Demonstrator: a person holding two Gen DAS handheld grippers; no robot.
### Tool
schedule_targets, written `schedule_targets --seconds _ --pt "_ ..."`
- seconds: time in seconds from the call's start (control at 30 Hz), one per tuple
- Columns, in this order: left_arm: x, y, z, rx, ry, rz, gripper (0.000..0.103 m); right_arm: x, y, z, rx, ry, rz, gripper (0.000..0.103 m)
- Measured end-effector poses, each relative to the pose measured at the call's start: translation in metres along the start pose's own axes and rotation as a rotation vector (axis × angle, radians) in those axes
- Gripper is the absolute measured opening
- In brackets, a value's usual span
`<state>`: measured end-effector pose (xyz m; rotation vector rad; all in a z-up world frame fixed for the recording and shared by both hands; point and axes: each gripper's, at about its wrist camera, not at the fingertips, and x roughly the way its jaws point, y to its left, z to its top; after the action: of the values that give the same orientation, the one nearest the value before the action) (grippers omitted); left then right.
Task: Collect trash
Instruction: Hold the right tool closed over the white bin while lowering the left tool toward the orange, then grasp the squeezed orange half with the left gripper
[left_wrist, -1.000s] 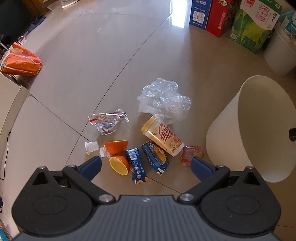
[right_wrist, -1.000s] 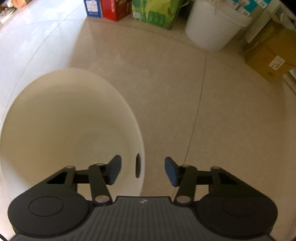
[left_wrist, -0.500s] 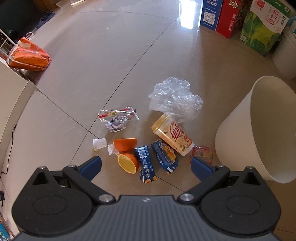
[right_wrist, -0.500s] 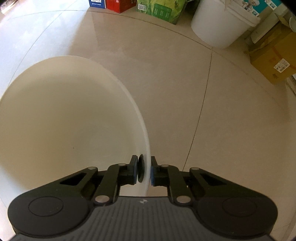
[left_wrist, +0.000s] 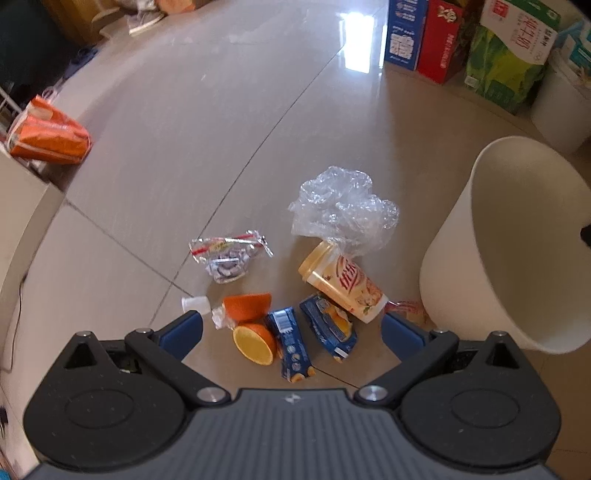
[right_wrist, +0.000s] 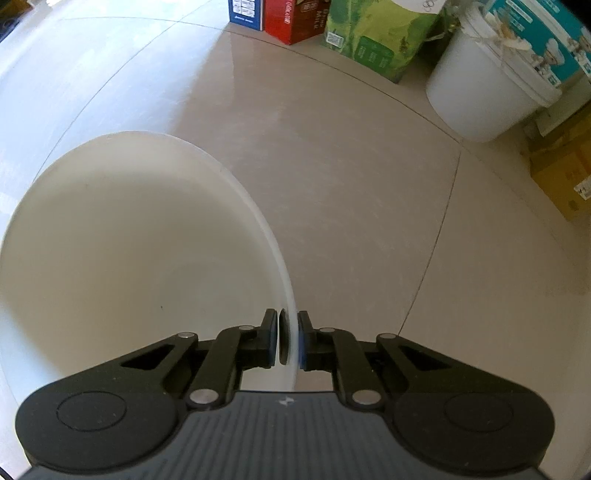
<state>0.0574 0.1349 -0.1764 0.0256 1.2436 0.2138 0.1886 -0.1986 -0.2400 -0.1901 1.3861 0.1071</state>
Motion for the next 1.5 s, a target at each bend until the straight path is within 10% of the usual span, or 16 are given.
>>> schedule_targets --seconds 1.5 --pt "0.262 0.095 -0.090 -0.045 0.050 -0.189 0.096 0.013 0.014 -0.004 -0.063 -0.003 -0.007 0.014"
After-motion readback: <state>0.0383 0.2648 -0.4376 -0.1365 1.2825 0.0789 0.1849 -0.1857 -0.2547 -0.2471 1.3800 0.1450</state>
